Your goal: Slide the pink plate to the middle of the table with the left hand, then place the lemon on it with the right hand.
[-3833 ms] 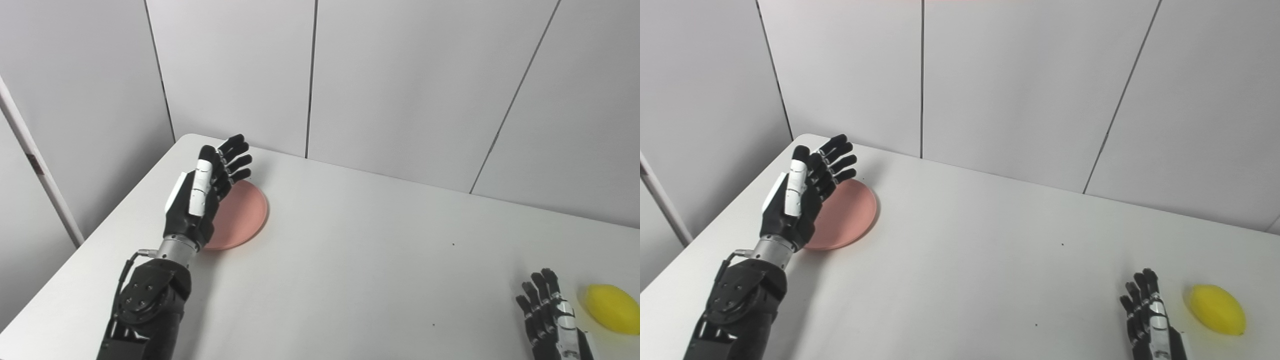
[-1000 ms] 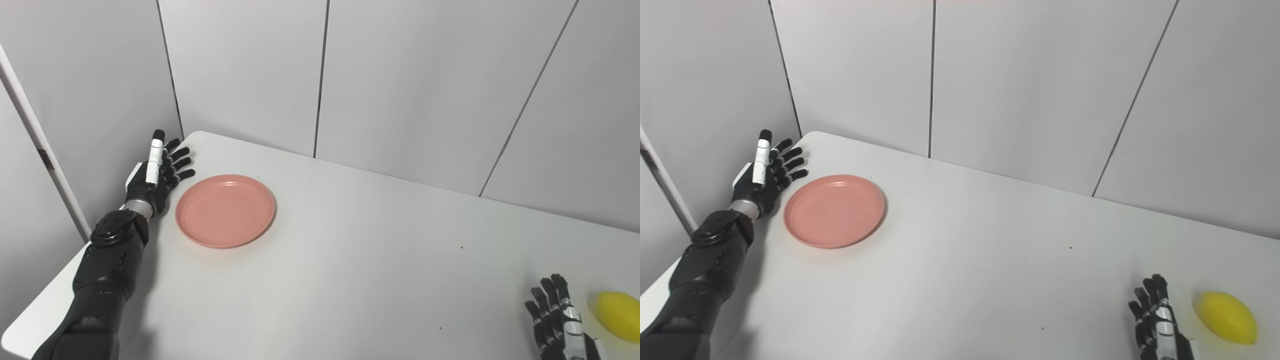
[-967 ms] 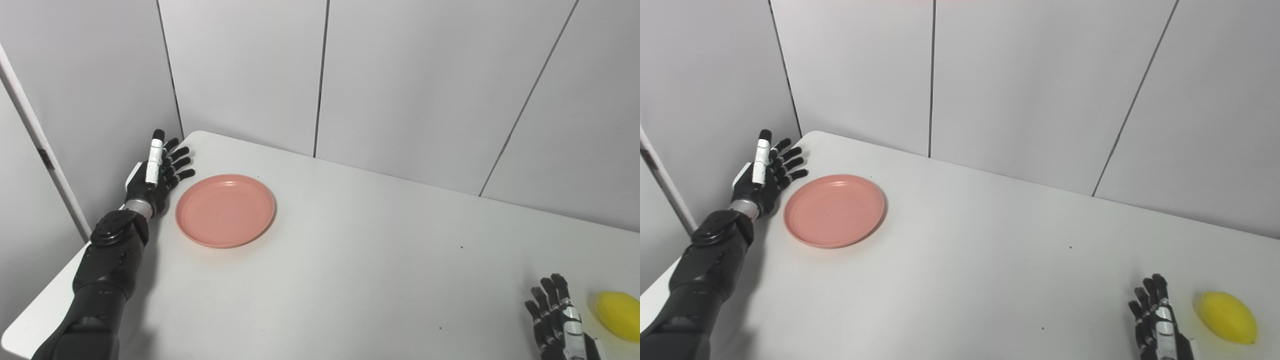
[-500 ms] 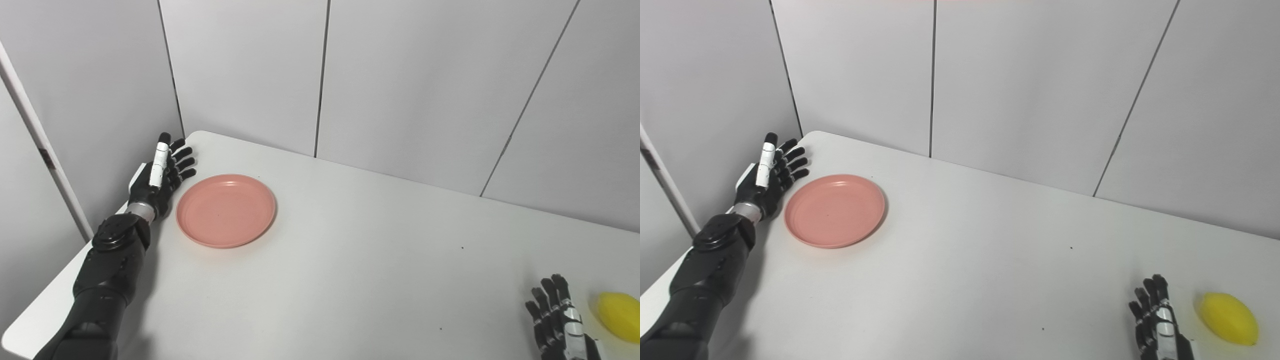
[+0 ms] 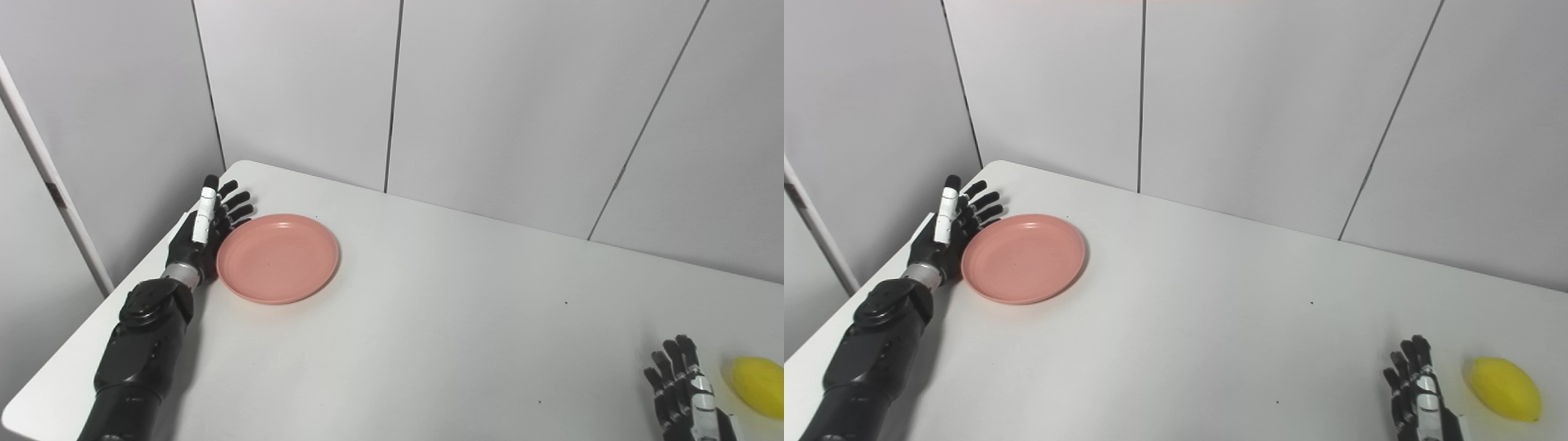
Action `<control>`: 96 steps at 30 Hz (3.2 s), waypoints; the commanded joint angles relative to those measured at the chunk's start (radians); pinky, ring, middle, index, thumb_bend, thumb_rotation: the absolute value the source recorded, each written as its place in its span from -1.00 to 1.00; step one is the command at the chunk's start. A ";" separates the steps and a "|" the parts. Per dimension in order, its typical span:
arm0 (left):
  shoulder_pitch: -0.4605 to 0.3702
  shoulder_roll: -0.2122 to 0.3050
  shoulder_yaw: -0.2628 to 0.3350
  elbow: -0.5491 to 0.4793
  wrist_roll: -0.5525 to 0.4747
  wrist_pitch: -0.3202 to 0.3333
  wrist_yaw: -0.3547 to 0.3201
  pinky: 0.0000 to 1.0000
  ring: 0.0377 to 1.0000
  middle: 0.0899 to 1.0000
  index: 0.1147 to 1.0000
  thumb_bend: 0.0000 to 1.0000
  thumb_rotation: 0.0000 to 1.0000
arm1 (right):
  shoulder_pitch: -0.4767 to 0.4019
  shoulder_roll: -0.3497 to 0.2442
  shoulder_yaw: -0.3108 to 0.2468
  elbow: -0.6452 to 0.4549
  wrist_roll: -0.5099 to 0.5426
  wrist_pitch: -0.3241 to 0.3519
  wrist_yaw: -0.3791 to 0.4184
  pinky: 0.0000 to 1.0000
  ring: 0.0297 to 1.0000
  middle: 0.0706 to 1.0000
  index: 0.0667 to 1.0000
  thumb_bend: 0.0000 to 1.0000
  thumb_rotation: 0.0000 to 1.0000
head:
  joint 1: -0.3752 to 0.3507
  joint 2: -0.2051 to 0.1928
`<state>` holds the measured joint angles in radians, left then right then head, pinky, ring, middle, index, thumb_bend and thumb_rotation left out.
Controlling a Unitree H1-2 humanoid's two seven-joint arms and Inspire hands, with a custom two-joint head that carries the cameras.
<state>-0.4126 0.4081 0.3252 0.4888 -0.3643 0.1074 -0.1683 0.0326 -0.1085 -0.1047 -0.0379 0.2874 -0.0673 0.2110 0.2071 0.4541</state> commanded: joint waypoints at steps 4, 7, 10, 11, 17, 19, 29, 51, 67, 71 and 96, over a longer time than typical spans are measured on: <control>-0.009 0.002 0.001 -0.049 -0.003 0.018 0.001 0.65 0.74 0.76 0.78 0.68 0.91 | 0.068 0.037 0.017 0.058 0.005 -0.012 0.000 1.00 1.00 1.00 1.00 0.32 0.79 | -0.002 0.003; -0.004 -0.001 0.003 -0.048 -0.007 0.016 -0.004 0.63 0.74 0.76 0.77 0.70 0.91 | 0.067 0.036 0.018 0.059 0.005 -0.015 0.002 1.00 1.00 1.00 1.00 0.33 0.79 | -0.002 0.005; 0.004 -0.005 0.002 -0.054 -0.010 0.013 -0.011 0.65 0.72 0.76 0.82 0.68 0.91 | 0.069 0.036 0.018 0.053 0.006 -0.007 0.001 1.00 1.00 1.00 1.00 0.33 0.80 | -0.003 0.006; 0.007 -0.007 0.002 -0.056 -0.010 0.012 -0.011 0.67 0.72 0.76 0.83 0.68 0.90 | 0.069 0.035 0.018 0.053 0.006 -0.006 0.002 1.00 1.00 1.00 1.00 0.33 0.80 | -0.003 0.007; 0.021 -0.027 -0.001 -0.103 -0.019 0.043 -0.012 0.69 0.71 0.76 0.83 0.63 0.91 | 0.070 0.033 0.020 0.049 0.005 -0.005 0.003 1.00 1.00 1.00 1.00 0.30 0.80 | -0.004 0.010; 0.025 -0.034 -0.004 -0.121 -0.025 0.053 -0.018 0.68 0.72 0.77 0.83 0.61 0.88 | 0.070 0.035 0.020 0.048 0.006 -0.004 0.001 1.00 1.00 1.00 1.00 0.30 0.80 | -0.006 0.010; 0.010 -0.067 -0.028 -0.198 -0.003 0.121 0.021 0.62 0.68 0.71 0.77 0.61 0.84 | 0.068 0.048 0.022 0.050 0.003 -0.005 -0.009 1.00 1.00 1.00 1.00 0.30 0.76 | -0.011 0.008; -0.011 -0.160 -0.151 -0.232 0.090 0.209 0.082 0.55 0.66 0.68 0.70 0.63 0.81 | 0.068 0.060 0.032 0.042 -0.004 -0.004 -0.022 1.00 1.00 1.00 1.00 0.33 0.75 | -0.024 0.015; 0.006 -0.249 -0.236 -0.134 0.198 0.120 0.117 0.57 0.65 0.72 0.81 0.58 0.87 | 0.066 0.065 0.034 0.045 0.002 -0.015 -0.018 1.00 1.00 1.00 1.00 0.39 0.70 | -0.034 0.021; 0.022 -0.271 -0.249 -0.140 0.208 0.107 0.124 0.58 0.67 0.76 0.91 0.57 0.85 | 0.065 0.064 0.036 0.044 -0.005 -0.021 -0.017 1.00 1.00 1.00 1.00 0.38 0.72 | -0.037 0.022; 0.067 -0.369 -0.341 -0.147 0.300 0.094 0.150 0.58 0.70 0.79 1.00 0.68 0.73 | 0.065 0.083 0.042 0.037 -0.025 -0.020 -0.026 1.00 1.00 1.00 1.00 0.40 0.71 | -0.063 0.033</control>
<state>-0.3826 0.0872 0.0318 0.2969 -0.0722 0.1396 0.0141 0.0457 -0.0706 -0.0840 -0.0576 0.2493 -0.0674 0.1850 0.1427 0.4863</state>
